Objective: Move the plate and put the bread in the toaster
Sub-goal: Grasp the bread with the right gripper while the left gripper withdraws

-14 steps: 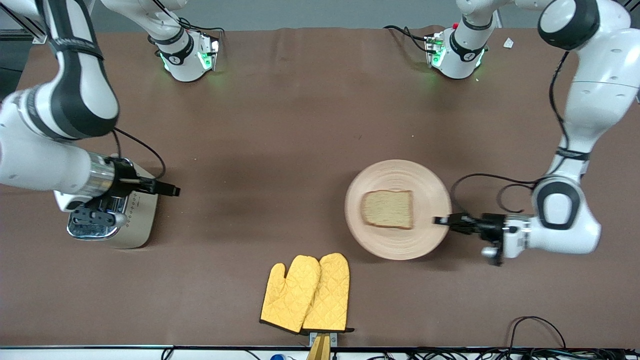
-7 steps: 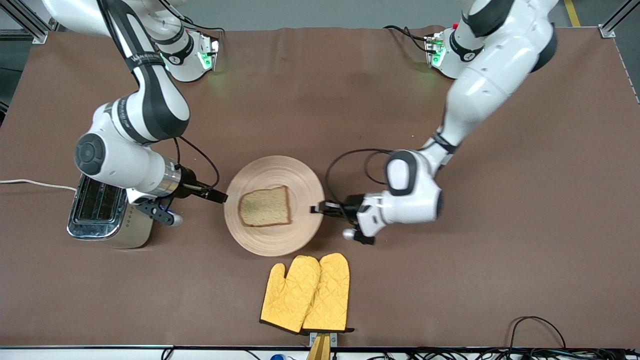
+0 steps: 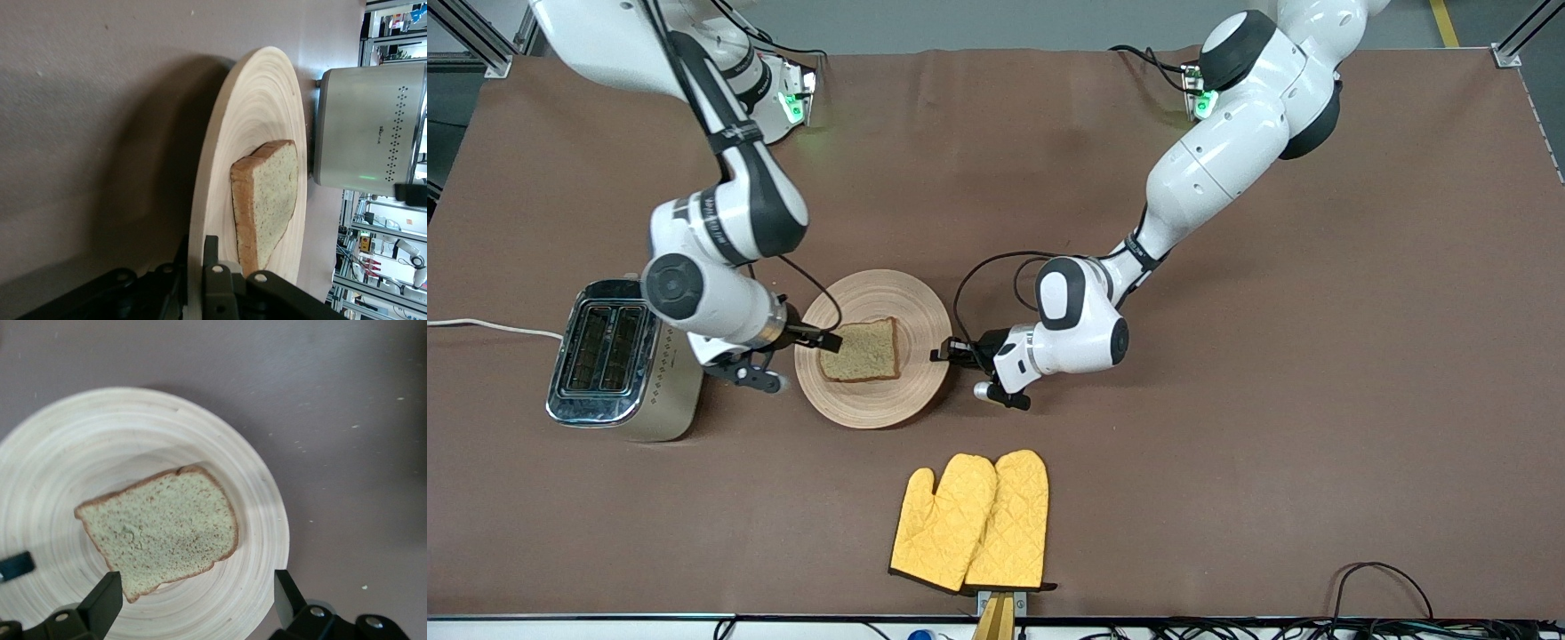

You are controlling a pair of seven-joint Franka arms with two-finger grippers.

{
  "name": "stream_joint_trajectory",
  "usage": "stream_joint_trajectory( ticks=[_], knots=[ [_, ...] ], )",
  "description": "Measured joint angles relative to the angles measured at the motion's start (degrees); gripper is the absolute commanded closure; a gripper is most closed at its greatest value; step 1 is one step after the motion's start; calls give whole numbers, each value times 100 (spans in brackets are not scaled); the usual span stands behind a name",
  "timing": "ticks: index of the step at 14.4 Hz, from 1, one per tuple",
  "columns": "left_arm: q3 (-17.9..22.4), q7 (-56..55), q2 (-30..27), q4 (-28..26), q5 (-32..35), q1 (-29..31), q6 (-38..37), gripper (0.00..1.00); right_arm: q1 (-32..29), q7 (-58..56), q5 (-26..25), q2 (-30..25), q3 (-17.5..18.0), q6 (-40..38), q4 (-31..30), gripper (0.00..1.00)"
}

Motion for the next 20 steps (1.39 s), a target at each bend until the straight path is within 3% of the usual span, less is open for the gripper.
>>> stream_joint_trajectory(
  ticks=[5, 7, 9, 12, 16, 20],
  knots=[
    [56, -201, -15, 121, 3, 216, -295, 0, 445, -7, -880, 32, 3, 625, -232, 8],
    [403, -242, -129, 205, 61, 342, -964, 0, 490, -56, -1017, 31, 2, 1136, -455, 9],
    [1040, -360, -384, 270, 399, 522, -1958, 0, 489, -245, -1063, 32, -11, 1804, -778, 13],
    [1665, -369, -766, 485, 1225, 1010, -3330, 0, 428, -786, -1067, 31, -76, 2144, -1041, 18],
    [1788, -374, -1302, 1058, 2897, 1703, -4869, 0, 356, -943, -1190, 26, -107, 2222, -1259, 27],
    [2235, -381, -2196, 1259, 4069, 1994, -5653, 0, 308, -956, -1217, 26, -108, 2473, -1416, 39]
  ],
)
